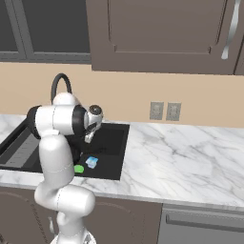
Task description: Pick the cup and saucepan and place them in the sink. Then turn on the water.
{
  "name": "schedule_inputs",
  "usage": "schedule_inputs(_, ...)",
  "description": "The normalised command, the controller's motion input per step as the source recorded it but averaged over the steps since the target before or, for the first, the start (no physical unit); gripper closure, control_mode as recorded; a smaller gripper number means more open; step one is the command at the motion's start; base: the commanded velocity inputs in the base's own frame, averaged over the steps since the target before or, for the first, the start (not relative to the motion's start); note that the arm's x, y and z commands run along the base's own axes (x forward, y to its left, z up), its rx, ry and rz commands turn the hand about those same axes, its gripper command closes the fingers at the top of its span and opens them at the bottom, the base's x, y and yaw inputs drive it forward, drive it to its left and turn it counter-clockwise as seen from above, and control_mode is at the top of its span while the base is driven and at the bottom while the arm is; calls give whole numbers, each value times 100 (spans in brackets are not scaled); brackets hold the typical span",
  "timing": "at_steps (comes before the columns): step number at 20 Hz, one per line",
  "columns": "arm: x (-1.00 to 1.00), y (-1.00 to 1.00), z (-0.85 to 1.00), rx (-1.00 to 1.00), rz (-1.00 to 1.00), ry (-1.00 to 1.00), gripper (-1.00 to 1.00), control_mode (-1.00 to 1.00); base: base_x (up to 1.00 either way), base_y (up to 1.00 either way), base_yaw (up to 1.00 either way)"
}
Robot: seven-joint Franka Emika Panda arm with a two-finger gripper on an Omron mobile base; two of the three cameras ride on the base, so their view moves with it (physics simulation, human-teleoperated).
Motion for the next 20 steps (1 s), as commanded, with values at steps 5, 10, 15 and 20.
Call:
schedule_inputs(5, -6, -5, 35, 47, -38, -27, -100, -100, 0, 0, 0)
schedule_inputs(10, -29, 0, 3, 39, -52, -23, -100, -100, 0, 0, 0)
schedule_inputs(15, -2, 0, 5, 0, -11, -8, -100, -100, 0, 0, 0)
schedule_inputs(20, 0, -10, 0, 3, 0, -1, -100, -100, 0, 0, 0)
